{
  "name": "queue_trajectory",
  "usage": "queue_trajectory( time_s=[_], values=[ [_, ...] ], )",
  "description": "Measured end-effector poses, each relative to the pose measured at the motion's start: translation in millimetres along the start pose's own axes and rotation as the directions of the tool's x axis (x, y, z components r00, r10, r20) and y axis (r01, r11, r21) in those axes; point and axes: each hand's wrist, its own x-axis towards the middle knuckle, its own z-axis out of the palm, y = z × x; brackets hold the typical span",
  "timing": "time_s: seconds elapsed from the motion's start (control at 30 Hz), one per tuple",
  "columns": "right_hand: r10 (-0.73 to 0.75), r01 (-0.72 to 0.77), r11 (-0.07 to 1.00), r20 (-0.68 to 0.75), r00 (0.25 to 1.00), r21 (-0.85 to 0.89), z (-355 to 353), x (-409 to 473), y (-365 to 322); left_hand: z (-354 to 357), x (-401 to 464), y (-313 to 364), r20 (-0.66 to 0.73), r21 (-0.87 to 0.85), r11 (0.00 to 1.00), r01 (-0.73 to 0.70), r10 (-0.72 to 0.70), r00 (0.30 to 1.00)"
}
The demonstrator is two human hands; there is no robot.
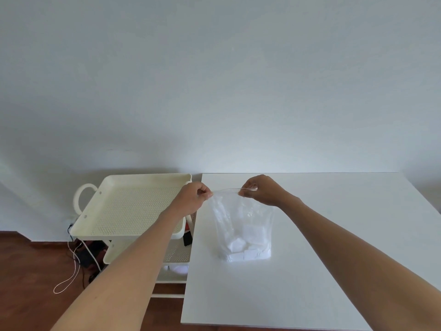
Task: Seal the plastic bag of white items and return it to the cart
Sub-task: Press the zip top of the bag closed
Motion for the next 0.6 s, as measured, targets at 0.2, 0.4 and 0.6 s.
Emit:
queue_trajectory(
  time_s=[0.2, 0.4, 0.6],
  values=[
    [-0.005, 0.005, 0.999, -0.005, 1.000, -0.039, -3.3, -0.9, 3.9, 5.3, 2.4, 3.4, -0.006, -0.020, 1.000, 0.000, 0.000, 1.000],
    [0.009, -0.009, 1.000, 0.019, 1.000, 0.002, -8.2, -2.3, 10.0, 9.1, 2.7, -0.3, 0.012, -0.023, 1.000, 0.016, -0.016, 1.000],
    [0.018, -0.016, 0.999, 0.067, 0.998, -0.042, -13.0, -2.6, 14.8, 8.4, 0.2, -5.8, 0.023, -0.024, 0.999, 0.042, -0.041, 0.999]
  ],
)
